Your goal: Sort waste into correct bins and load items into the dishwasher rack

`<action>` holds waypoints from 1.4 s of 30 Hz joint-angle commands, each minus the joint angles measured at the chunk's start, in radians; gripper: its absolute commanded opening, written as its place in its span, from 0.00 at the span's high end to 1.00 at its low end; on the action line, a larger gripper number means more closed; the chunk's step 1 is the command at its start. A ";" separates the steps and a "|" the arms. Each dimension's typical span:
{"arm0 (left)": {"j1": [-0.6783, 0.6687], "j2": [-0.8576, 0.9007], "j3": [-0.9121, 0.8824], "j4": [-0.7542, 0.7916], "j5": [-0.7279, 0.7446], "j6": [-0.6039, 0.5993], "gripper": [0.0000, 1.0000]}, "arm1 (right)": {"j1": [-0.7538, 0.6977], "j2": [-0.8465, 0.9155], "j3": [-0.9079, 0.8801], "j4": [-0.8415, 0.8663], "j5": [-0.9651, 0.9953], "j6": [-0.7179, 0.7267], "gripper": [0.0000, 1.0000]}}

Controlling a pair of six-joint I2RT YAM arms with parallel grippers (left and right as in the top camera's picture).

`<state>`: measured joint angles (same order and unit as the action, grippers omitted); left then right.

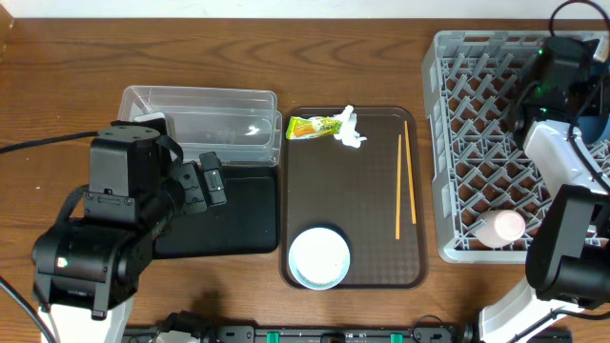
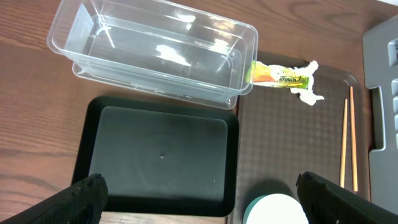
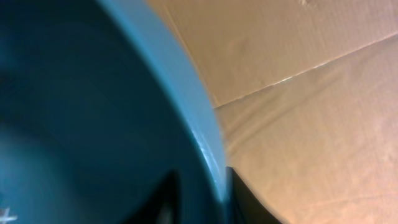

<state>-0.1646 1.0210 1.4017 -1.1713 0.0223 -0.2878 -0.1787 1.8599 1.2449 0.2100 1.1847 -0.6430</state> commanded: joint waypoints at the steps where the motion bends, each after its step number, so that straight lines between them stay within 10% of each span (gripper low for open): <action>1: 0.005 -0.002 0.010 -0.003 -0.012 0.002 0.00 | 0.008 0.015 0.010 -0.001 -0.062 -0.010 0.59; 7: 0.005 -0.002 0.010 -0.003 -0.012 0.002 0.00 | 0.014 -0.053 0.010 -0.048 -0.166 -0.008 0.35; 17: 0.005 -0.002 0.010 -0.003 -0.012 0.002 0.00 | 0.019 -0.294 0.010 -0.398 -0.570 0.277 0.27; 30: 0.005 -0.002 0.010 -0.003 -0.012 0.002 0.00 | 0.186 -0.415 0.010 -0.930 -1.427 0.726 0.46; 42: 0.005 -0.002 0.010 -0.003 -0.012 0.002 0.00 | 0.573 -0.215 0.009 -1.174 -1.136 1.192 0.57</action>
<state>-0.1646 1.0210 1.4017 -1.1713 0.0219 -0.2878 0.3325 1.5539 1.2507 -0.9432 -0.1177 0.3420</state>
